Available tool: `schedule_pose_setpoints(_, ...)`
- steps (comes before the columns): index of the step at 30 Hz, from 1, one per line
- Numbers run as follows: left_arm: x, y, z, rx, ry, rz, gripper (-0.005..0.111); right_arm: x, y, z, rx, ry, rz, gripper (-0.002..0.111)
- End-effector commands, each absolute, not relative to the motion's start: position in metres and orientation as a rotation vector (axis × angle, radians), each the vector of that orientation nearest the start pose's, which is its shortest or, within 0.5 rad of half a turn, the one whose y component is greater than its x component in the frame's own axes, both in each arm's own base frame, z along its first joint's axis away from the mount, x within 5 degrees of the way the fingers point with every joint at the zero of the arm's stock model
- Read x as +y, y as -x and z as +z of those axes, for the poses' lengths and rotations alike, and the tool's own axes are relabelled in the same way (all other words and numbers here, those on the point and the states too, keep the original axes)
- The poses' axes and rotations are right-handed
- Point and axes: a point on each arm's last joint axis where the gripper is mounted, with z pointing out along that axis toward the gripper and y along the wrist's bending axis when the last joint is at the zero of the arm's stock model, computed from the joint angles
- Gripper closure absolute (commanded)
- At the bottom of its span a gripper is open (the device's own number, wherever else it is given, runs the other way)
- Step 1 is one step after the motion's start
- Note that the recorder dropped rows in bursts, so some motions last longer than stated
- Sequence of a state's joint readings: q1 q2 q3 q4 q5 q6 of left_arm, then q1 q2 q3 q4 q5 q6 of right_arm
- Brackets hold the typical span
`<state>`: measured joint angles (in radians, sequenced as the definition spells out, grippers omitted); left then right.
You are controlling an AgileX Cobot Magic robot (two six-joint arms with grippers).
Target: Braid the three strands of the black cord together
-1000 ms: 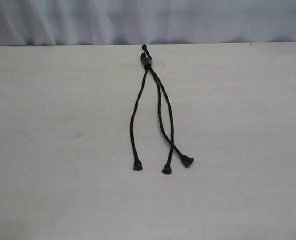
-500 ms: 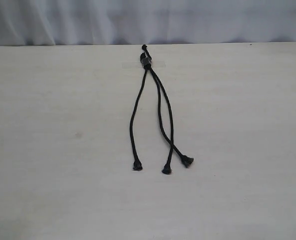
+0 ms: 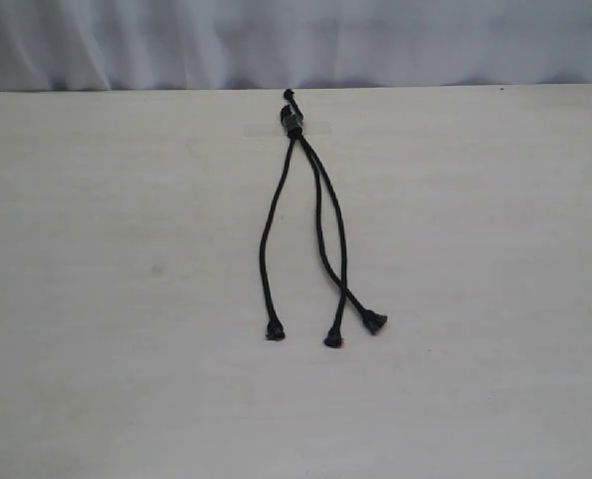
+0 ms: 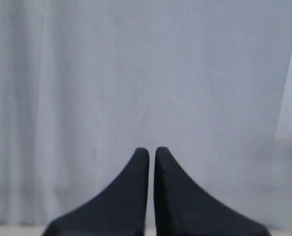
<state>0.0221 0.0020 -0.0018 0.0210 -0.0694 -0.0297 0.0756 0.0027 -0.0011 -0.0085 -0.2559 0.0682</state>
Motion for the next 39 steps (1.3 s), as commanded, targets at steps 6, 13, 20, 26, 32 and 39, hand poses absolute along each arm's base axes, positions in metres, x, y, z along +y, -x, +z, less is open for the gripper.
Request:
schedule_pose_setpoints(6, 0.001, -0.054, 0.227, 1.330, 0.030, -0.002, 0.107, -0.005, -0.039, 0.259, 0.935, -0.019, -0.022, 0.104)
schedule_pose_setpoints(13, 0.005, -0.052, 0.236, 1.254, 0.151, -0.095, 0.107, -0.024, -0.039, 0.255, 0.950, -0.293, 0.014, 0.104)
schedule_pose_setpoints(20, 0.002, -0.106, 0.300, 1.623, 0.030, -0.004, 0.107, -0.021, -0.044, 0.256, 1.029, -0.250, 0.012, 0.104)
schedule_pose_setpoints(26, 0.002, -0.199, 0.268, 2.302, -0.100, 0.028, 0.107, 0.000, -0.066, 0.290, 1.356, -0.081, 0.129, 0.104)
schedule_pose_setpoints(32, -0.008, -0.259, 0.205, 2.687, 0.119, -0.235, 0.107, 0.026, -0.106, 0.314, 1.842, -0.043, 0.431, 0.104)
schedule_pose_setpoints(39, -0.014, -0.278, 0.139, 2.891, 0.340, -0.357, 0.107, 0.031, -0.145, 0.291, 2.088, -0.074, 0.454, 0.104)
